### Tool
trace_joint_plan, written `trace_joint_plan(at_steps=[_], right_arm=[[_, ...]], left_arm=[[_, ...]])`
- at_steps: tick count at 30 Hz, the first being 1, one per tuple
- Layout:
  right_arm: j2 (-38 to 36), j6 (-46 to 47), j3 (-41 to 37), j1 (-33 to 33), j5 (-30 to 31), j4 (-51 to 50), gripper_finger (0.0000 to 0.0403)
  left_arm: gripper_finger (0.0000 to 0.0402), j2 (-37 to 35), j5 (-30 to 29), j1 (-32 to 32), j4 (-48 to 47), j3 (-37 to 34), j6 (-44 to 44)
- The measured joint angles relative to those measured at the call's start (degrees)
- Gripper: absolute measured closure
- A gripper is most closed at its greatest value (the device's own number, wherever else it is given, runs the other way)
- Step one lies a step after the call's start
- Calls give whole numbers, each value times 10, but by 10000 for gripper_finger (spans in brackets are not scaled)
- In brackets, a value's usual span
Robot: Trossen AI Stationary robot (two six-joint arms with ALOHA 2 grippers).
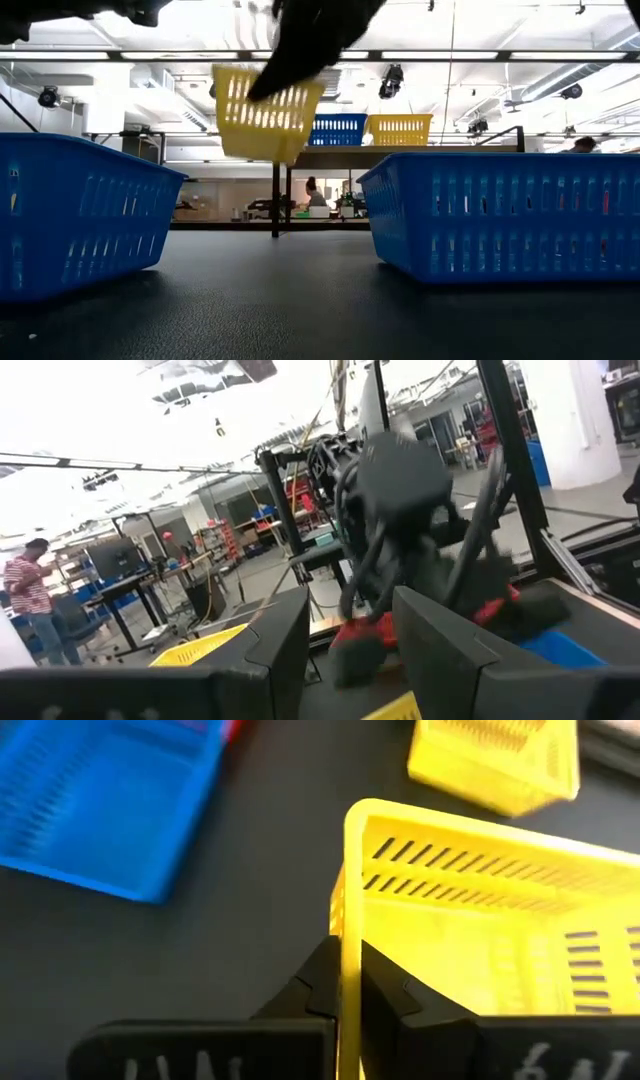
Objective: Stack baskets on shelf by color
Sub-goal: Stack the right yellow bin on top of the yellow bin on the shelf
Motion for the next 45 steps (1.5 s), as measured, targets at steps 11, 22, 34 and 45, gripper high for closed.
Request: trace_joint_plan(at_steps=[11,22,34,45], right_arm=[[-106,8,0,60,78,-80,394],[-199,11,0,65,136,-161,394],[-261,-1,0,22,226,-242,394],[-278,-53,0,-110,139,-294,394]], left_arm=[[272,0,-1,0,6,1,0],[272,2,-1,0,25,0,0],[272,12,-1,0,33,1,0],[272,11,-1,0,38,1,0]])
